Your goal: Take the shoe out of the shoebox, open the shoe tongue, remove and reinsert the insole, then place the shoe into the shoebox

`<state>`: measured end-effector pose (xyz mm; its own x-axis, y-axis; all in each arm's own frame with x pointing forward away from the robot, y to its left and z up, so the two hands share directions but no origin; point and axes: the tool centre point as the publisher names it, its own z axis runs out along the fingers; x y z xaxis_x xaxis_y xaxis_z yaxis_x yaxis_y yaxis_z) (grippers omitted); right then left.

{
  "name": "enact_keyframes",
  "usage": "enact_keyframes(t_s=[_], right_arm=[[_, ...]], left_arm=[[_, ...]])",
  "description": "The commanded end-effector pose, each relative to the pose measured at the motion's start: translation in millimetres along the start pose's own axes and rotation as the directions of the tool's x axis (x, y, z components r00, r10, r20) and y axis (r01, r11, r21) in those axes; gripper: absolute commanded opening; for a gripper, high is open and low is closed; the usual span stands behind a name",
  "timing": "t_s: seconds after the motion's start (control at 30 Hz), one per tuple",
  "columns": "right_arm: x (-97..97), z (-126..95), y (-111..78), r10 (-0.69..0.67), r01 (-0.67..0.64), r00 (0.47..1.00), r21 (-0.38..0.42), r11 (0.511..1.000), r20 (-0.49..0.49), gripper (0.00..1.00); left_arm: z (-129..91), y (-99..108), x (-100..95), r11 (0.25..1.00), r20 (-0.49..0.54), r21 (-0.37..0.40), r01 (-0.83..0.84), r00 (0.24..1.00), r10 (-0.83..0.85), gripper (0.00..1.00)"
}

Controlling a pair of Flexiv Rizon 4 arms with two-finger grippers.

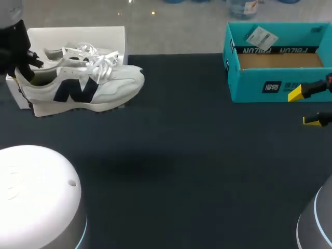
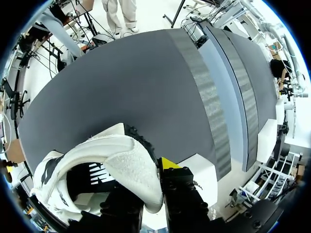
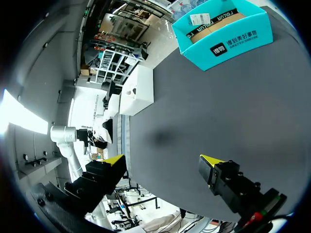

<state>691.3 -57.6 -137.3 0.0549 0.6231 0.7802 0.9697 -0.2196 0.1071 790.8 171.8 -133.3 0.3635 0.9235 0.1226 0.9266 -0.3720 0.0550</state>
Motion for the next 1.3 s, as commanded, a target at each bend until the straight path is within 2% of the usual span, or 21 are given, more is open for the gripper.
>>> enact_keyframes(t_s=[0.03, 0.37, 0.9, 1.3], right_arm=[[-0.2, 0.9, 0.3, 0.002, -0.002, 1.0, 0.001, 1.0, 0.002, 1.0], [-0.2, 0.9, 0.3, 0.002, -0.002, 1.0, 0.001, 1.0, 0.002, 1.0], [-0.2, 0.9, 0.3, 0.002, -0.002, 1.0, 0.001, 1.0, 0.002, 1.0], [-0.2, 0.9, 0.3, 0.002, -0.002, 1.0, 0.001, 1.0, 0.002, 1.0]], left_arm=[[-0.9, -14.0, -21.8, 0.996, -0.023, -0.09, -0.009, 1.0, 0.007, 0.0], [-4.4, -25.0, -75.4, 0.995, -0.038, -0.088, -0.045, 0.998, 0.042, 0.0], [8.6, -22.7, -148.7, 0.995, -0.029, -0.044, -0.089, 0.996, 0.087, 0.0], [18.3, -3.8, -186.5, 0.993, -0.008, -0.043, -0.11, 0.994, 0.11, 0.0]])
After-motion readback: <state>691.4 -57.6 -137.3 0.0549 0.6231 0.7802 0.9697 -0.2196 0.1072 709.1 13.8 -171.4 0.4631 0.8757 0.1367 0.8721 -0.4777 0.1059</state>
